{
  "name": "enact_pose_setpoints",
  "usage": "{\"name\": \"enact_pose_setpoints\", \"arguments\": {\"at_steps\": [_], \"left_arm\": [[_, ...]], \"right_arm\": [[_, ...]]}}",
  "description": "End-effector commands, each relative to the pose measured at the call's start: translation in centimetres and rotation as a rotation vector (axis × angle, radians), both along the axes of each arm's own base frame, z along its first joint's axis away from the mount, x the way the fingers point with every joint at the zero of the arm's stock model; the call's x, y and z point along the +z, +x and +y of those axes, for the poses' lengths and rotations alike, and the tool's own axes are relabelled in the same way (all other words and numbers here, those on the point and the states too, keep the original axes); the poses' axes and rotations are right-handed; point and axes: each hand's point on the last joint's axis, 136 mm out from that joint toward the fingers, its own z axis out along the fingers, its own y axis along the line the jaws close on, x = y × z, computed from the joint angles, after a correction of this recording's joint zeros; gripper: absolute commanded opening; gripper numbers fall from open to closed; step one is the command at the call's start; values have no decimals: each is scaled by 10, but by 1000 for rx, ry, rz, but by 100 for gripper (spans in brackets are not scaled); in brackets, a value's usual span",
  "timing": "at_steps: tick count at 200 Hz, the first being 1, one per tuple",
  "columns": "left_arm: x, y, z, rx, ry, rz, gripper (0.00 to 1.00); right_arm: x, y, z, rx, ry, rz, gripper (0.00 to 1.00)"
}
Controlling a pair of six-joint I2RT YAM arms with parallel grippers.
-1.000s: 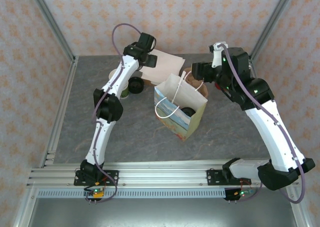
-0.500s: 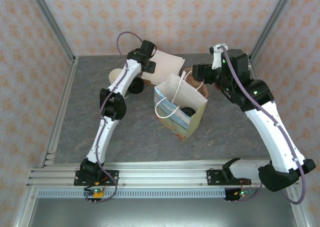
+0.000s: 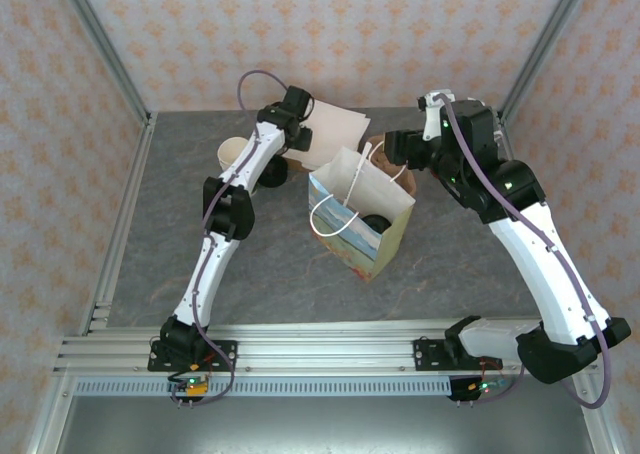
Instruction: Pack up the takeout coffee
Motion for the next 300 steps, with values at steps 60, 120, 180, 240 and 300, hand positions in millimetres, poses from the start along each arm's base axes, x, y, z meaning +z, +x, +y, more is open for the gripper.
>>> {"name": "enact_pose_setpoints", "arguments": {"at_steps": [60, 120, 180, 240, 300], "left_arm": [[-10, 2, -10, -20, -32, 8, 22], [17, 6, -16, -26, -75, -42, 17], [55, 10, -21, -33, -114, -116, 15], [67, 9, -21, -40, -111, -136, 16], [79, 10, -24, -49, -128, -157, 11]], "right_arm": [[4, -1, -6, -23, -3, -24, 73], [2, 0, -4, -19, 0, -17, 73], [3, -3, -4, -15, -1, -12, 73], [6, -4, -4, -9, 9, -14, 73], [4, -5, -3, -6, 15, -5, 73]]}}
